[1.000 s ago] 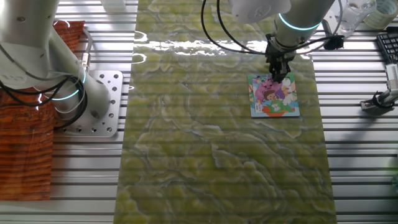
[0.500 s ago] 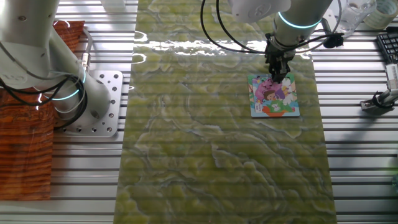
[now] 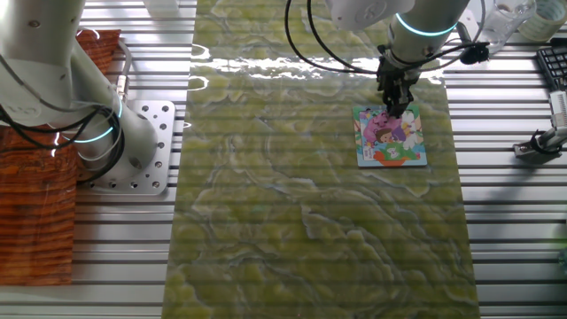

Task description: Assemble one piece of a puzzle

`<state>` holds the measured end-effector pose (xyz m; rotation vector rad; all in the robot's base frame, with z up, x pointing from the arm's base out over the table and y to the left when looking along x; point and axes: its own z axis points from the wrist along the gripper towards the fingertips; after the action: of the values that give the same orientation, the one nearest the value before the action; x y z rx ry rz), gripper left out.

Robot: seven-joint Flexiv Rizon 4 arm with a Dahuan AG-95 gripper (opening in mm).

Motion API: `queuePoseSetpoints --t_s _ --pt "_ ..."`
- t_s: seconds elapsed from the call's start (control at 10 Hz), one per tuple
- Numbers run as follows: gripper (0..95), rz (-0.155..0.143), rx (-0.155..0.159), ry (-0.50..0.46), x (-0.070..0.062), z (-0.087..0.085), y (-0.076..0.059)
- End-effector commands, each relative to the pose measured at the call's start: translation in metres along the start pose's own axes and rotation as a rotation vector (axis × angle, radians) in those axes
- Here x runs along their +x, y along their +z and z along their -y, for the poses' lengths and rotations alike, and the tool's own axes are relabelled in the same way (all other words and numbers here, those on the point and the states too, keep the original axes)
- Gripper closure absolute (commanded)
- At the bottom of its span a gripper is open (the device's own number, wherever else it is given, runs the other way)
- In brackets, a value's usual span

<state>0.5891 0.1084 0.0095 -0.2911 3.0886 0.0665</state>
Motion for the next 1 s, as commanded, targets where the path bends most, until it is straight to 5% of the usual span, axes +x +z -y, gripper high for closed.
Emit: queuePoseSetpoints --t_s 0.1,1.0 --pt "38.0 -0.001 0.005 0.005 0.0005 0.0006 -0.0004" --pt "38.0 0.000 0.003 0.009 -0.0014 0.0013 -0.0030"
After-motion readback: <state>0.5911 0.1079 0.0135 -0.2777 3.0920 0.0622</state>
